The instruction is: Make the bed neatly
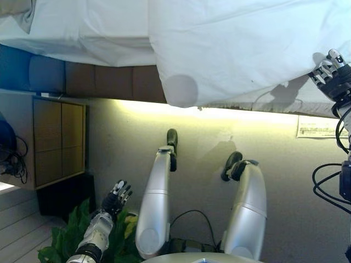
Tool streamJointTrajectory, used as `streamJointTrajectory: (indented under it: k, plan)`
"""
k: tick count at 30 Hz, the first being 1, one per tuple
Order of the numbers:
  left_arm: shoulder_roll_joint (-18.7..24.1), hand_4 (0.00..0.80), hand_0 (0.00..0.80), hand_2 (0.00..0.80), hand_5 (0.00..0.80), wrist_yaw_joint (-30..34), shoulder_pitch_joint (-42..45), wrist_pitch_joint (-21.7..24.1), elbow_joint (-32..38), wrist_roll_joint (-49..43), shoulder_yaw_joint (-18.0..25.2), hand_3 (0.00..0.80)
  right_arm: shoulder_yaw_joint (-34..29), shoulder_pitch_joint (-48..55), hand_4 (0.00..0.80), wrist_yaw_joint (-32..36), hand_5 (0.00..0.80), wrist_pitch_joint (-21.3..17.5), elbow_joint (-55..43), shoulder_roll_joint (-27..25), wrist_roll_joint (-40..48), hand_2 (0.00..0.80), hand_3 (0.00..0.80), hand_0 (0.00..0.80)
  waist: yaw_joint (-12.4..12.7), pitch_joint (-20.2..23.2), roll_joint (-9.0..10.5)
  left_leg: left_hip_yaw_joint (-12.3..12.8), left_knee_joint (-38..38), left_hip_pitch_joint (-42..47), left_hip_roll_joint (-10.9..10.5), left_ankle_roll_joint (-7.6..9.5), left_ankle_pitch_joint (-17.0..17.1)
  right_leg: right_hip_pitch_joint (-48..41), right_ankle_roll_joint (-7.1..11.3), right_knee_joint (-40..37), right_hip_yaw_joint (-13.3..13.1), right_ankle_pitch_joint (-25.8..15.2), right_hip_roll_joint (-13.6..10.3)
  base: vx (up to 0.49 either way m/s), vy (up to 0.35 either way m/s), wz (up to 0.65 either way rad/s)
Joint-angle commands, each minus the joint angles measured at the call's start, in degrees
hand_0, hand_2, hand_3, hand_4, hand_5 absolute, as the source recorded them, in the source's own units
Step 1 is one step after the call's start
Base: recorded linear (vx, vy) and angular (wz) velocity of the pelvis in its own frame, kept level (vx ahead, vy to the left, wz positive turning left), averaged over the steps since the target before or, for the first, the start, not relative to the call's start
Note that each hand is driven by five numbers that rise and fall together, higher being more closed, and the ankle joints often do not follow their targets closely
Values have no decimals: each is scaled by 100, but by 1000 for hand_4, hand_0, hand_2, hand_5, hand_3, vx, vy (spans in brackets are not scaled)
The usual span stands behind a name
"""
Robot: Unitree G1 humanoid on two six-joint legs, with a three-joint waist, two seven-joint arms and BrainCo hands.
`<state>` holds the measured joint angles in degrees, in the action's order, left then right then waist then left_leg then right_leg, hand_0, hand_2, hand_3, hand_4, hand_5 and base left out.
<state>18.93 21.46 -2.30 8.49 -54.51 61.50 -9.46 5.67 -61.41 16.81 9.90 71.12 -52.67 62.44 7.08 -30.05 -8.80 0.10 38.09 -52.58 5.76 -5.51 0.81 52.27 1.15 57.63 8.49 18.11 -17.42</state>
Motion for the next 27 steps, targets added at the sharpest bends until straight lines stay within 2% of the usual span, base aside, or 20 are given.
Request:
streamJointTrajectory:
  k: [1,7,16,27]
  plan:
    - [56,0,0,0,0,60,466,128,37,-192,30,0,-17,-233,800,312,800,-430,-388,-482,138,800,800,800,-52,28,-185,66,-22,402,307,54,-400,-80,103,-603,-372,-692,42,0,0,0]
    - [61,0,0,0,0,-11,410,101,47,-209,34,0,-88,-171,800,243,800,-542,-437,-385,148,800,800,800,-53,29,-151,85,-105,551,323,41,-383,-254,117,-738,-325,-713,56,0,0,0]
    - [104,0,0,0,0,-4,349,168,-18,-159,38,0,-106,-42,800,362,800,-466,-398,-333,184,800,800,800,-54,64,-39,161,-435,1024,384,-16,-344,-734,147,-1125,-164,-752,44,-23,-5,1]
    - [138,0,0,0,0,-31,114,358,-28,-278,-44,0,-201,538,800,885,800,-112,-393,171,204,800,800,800,13,541,314,328,-1071,2005,448,-134,-288,-1867,295,-2007,164,-907,-36,33,13,-1]
